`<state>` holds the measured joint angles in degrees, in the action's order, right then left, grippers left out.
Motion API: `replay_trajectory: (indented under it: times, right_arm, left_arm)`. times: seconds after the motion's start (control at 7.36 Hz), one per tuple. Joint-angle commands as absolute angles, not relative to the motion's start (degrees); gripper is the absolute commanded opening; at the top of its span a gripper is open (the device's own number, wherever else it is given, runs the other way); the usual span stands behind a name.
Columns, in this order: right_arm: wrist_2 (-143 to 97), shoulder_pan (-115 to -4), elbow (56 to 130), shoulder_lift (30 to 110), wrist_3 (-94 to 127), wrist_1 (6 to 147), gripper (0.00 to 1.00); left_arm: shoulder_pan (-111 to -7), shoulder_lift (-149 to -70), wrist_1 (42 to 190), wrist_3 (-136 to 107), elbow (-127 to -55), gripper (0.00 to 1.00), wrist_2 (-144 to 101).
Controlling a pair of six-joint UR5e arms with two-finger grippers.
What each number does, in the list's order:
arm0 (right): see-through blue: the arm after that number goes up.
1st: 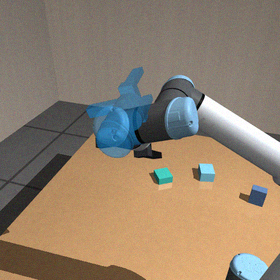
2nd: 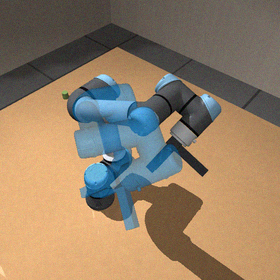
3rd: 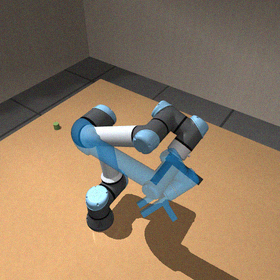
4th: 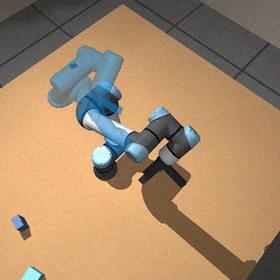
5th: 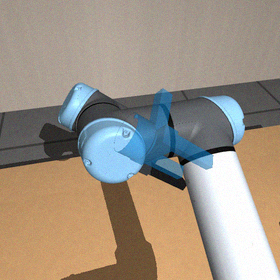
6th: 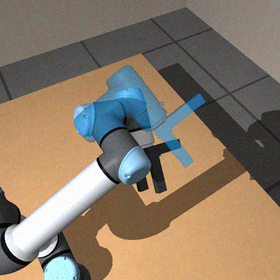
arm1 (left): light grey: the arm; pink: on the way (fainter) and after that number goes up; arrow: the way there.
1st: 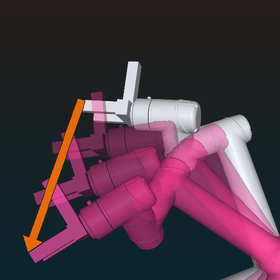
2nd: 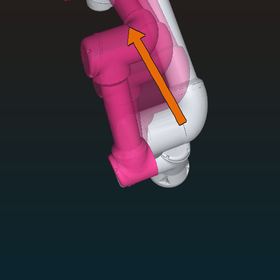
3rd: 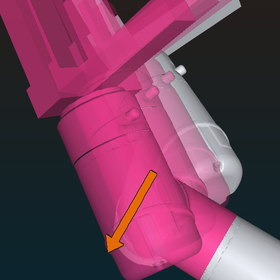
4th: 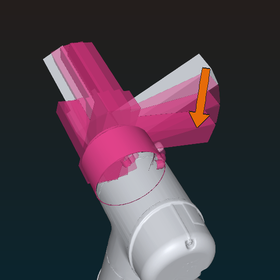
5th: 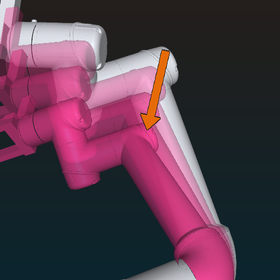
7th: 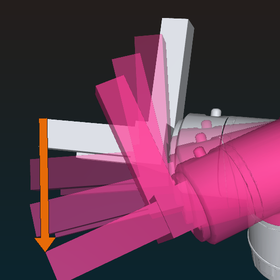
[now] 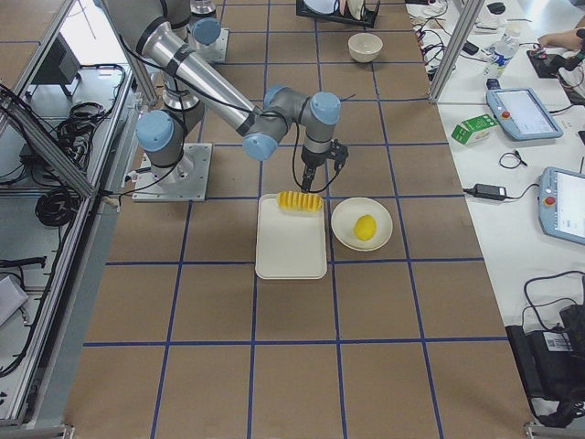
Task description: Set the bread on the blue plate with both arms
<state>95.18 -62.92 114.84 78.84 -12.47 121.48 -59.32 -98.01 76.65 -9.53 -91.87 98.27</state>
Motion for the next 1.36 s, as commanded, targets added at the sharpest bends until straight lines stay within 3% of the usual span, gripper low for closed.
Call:
replay_trajectory:
  times: [0.0,0.68,0.95,1.09,1.22]
  right_arm:
    - [95.2,-61.7,115.3,77.1,-12.7,123.0,1.00]
    - [95.6,-59.9,115.5,73.1,-15.1,124.2,1.00]
    - [95.3,-59.9,115.7,72.6,-15.3,123.8,0.99]
    - [95.7,-59.9,115.7,72.6,-15.5,123.3,0.70]
    - [95.4,-59.9,115.7,72.5,-16.0,123.2,0.33]
  left_arm:
    - [-54.2,-100.4,76.4,-6.0,-92.5,1.00,98.3]
    - [-48.3,-109.2,75.0,-6.0,-92.6,1.00,97.2]
    - [-47.8,-113.1,65.4,-5.4,-93.5,1.00,96.3]
    - [-47.6,-114.6,61.5,-5.3,-92.8,1.00,96.3]
    - [-47.5,-115.1,60.6,-5.3,-92.1,1.00,96.2]
